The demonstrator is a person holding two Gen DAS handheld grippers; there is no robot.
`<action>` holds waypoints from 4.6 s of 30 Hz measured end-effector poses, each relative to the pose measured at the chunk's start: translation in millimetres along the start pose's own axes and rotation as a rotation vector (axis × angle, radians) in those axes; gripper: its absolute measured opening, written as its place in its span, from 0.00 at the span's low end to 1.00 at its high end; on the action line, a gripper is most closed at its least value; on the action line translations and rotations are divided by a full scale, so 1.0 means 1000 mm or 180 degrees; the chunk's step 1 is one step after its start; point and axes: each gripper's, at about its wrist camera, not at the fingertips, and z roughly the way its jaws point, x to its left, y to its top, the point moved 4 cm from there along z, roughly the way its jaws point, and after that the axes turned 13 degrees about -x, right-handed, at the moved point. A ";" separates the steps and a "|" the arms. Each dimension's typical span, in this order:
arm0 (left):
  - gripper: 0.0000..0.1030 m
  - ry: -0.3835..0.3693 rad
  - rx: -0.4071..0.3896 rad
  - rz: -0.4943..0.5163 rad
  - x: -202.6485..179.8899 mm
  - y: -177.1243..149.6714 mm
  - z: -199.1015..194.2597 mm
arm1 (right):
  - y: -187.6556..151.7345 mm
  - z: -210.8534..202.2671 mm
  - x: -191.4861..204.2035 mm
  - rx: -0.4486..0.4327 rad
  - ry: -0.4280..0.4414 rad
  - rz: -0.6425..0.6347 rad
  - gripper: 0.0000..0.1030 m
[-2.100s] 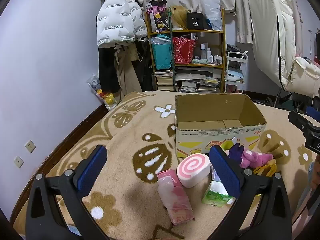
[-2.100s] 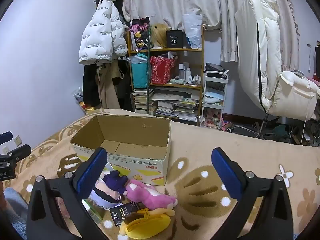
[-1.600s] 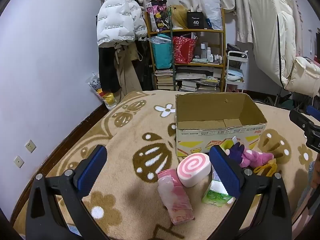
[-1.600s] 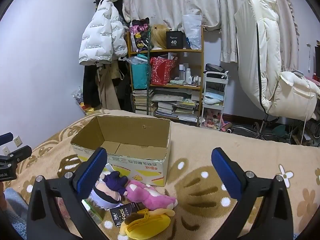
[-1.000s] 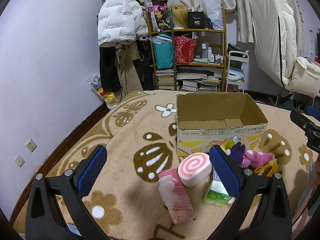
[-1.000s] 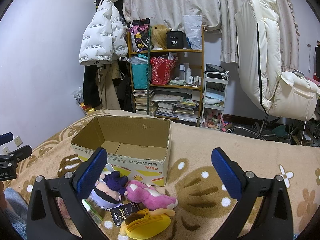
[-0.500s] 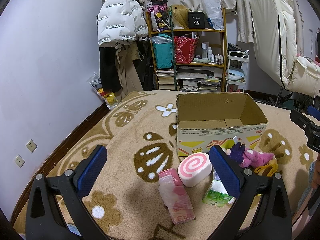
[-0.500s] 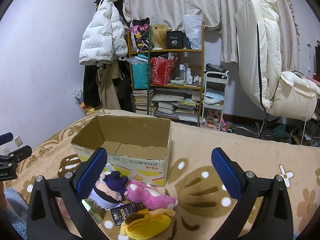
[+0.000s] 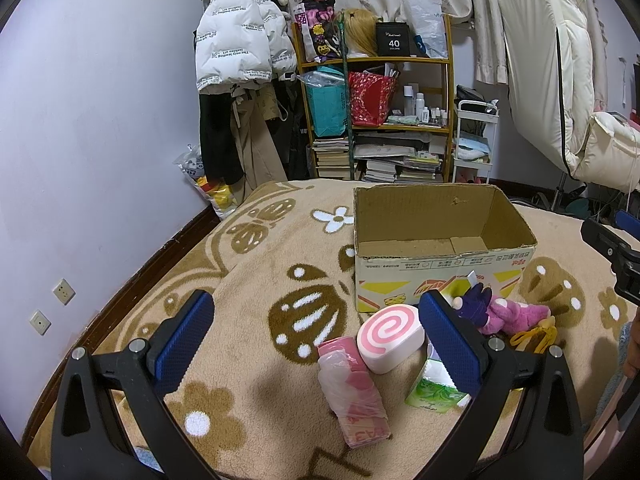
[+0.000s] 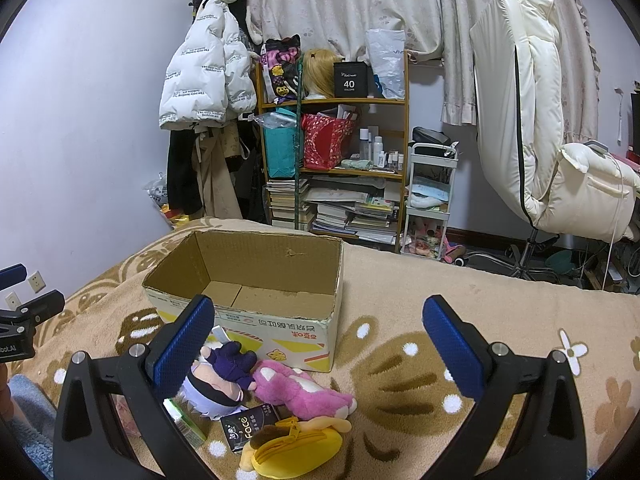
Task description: Organize soft objects
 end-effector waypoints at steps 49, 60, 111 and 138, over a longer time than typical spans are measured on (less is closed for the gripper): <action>0.98 0.0060 0.0146 0.0006 0.016 -0.019 0.009 | -0.004 0.005 0.001 0.0050 0.0000 0.0005 1.00; 0.98 0.0084 0.0506 -0.0113 0.013 -0.012 0.036 | -0.010 0.019 -0.004 0.0313 0.0058 0.0246 1.00; 0.75 -0.0222 0.2691 -0.0230 -0.003 -0.164 0.154 | -0.158 0.087 0.009 0.2764 0.0229 0.0570 0.77; 0.42 -0.0188 0.1671 -0.0367 -0.001 -0.091 0.094 | -0.089 0.061 0.012 0.1810 0.0545 0.0590 0.56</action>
